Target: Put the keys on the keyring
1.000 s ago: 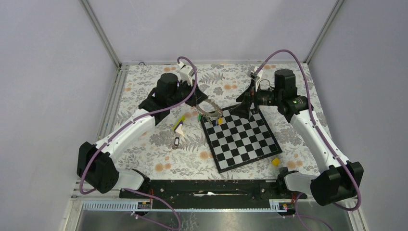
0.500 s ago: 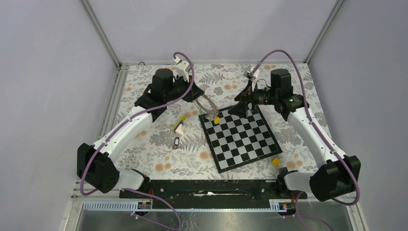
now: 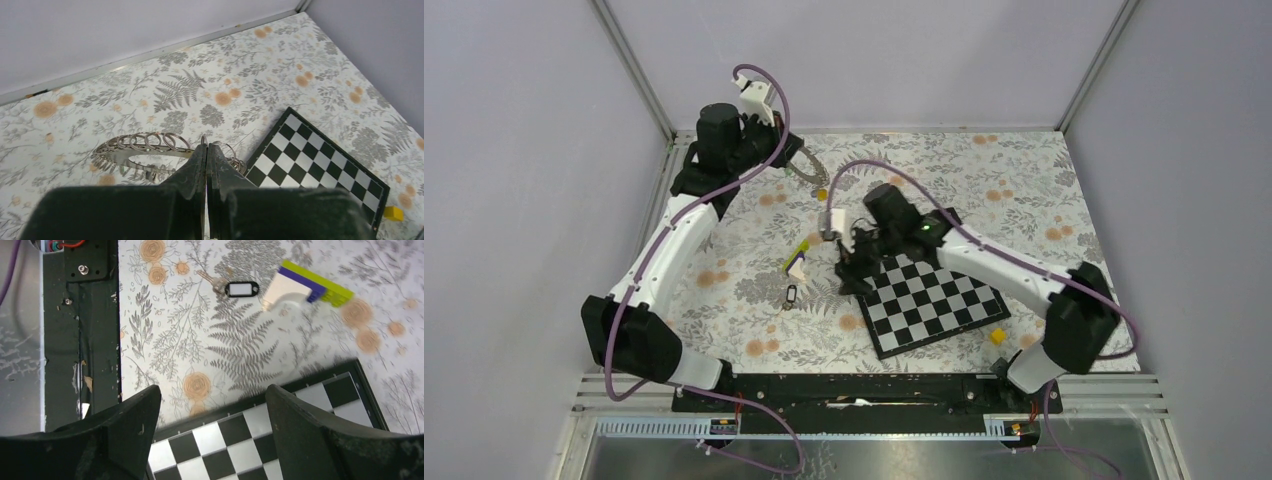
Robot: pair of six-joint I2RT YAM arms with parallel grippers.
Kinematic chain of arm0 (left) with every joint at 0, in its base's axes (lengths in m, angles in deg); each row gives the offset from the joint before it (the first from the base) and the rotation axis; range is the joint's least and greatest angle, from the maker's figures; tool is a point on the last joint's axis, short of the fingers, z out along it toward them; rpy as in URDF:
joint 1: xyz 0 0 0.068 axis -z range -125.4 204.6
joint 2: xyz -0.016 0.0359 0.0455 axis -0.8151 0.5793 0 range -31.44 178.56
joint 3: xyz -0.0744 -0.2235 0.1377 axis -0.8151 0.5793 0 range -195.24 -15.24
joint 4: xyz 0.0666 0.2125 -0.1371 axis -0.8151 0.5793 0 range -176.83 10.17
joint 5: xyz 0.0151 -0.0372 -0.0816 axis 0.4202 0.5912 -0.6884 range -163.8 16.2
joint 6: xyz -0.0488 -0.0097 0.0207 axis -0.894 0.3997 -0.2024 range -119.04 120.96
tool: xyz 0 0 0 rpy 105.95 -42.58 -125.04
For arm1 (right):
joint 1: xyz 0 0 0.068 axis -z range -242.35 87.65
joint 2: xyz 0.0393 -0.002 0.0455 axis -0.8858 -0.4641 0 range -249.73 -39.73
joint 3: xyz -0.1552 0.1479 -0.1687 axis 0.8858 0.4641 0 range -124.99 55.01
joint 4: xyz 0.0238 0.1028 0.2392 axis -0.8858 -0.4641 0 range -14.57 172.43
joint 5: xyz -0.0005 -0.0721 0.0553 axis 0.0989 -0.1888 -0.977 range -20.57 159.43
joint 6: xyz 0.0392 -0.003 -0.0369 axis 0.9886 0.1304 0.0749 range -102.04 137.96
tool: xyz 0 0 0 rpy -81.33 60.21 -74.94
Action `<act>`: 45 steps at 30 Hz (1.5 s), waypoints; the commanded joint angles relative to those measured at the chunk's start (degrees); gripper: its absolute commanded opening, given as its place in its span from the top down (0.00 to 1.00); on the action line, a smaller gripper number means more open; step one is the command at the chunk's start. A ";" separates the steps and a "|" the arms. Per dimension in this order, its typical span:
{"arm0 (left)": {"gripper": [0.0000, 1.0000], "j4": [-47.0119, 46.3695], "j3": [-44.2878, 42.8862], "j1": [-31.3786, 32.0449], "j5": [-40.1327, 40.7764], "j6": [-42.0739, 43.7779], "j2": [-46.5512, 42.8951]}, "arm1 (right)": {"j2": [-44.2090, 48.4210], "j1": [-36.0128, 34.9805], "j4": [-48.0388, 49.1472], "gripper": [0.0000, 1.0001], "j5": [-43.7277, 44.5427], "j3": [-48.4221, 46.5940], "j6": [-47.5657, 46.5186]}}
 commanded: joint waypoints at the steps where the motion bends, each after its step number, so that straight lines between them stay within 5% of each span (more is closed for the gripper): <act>1: 1.00 -1.55 -4.23 -2.22 0.67 1.05 1.04 | -7.96 -6.35 -0.81 0.18 6.03 -7.66 -3.23; 11: 1.00 -1.83 -5.69 -4.79 -0.05 0.23 0.73 | -30.61 -10.92 -2.92 0.39 7.12 -24.59 6.71; 18: 1.00 -3.22 -3.62 -5.42 -2.59 -1.67 -0.55 | -39.99 -11.02 -6.60 0.43 7.07 -33.57 11.14; 45: 1.00 -4.98 -0.36 -5.86 -5.68 -3.73 -3.17 | -49.72 -11.01 -11.19 0.62 2.00 -40.49 14.60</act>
